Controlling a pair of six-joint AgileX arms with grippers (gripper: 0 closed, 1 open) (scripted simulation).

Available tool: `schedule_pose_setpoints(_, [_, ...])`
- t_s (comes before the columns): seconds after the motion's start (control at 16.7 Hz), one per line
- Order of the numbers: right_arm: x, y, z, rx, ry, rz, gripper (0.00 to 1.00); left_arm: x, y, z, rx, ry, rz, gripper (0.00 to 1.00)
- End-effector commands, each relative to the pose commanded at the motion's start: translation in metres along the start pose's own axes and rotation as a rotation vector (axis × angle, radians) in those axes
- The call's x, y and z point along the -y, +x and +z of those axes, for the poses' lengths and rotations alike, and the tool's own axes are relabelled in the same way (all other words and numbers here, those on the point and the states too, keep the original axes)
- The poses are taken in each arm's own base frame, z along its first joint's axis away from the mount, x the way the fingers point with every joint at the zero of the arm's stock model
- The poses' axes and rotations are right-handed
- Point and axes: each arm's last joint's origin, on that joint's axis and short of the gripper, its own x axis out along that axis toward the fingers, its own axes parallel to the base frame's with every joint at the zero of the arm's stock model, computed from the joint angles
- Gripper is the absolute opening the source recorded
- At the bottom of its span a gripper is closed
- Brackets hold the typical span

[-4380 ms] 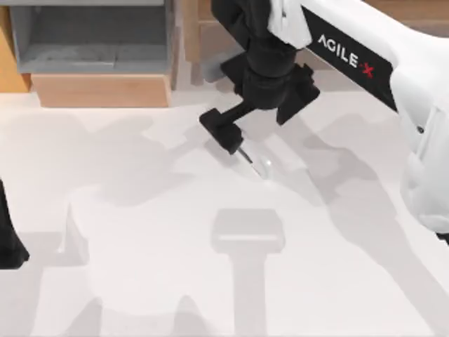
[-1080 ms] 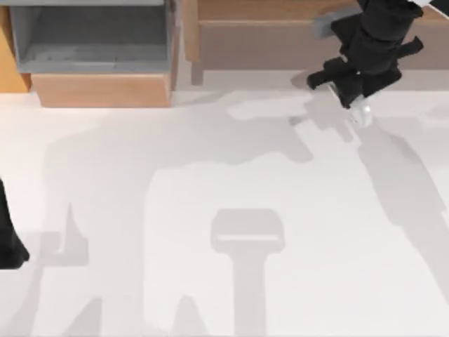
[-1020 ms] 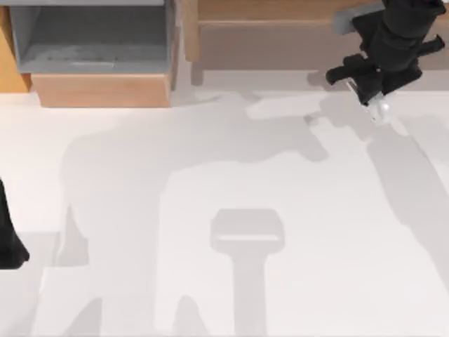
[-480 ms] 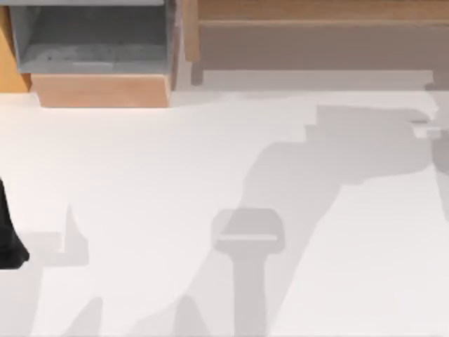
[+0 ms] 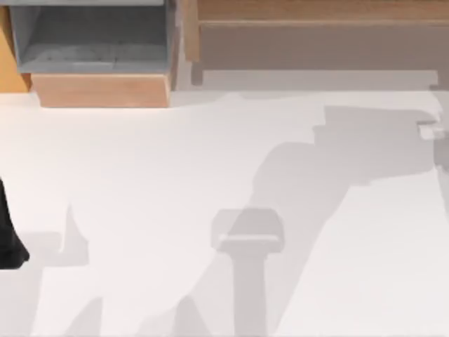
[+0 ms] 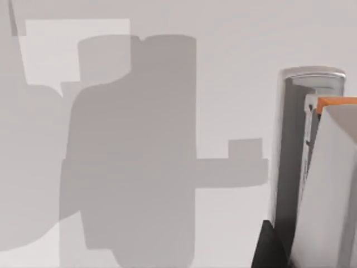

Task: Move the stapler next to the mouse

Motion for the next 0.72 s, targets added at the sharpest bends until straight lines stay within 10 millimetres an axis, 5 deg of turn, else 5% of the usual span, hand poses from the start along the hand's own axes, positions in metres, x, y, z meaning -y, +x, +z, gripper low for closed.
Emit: schedule_pose_setpoints(0.72, [0.005,-0.012,0.004,0.058,0.01,-0.017,0.0,0.0,0.0,0.0,0.0,0.0,0.0,1.0])
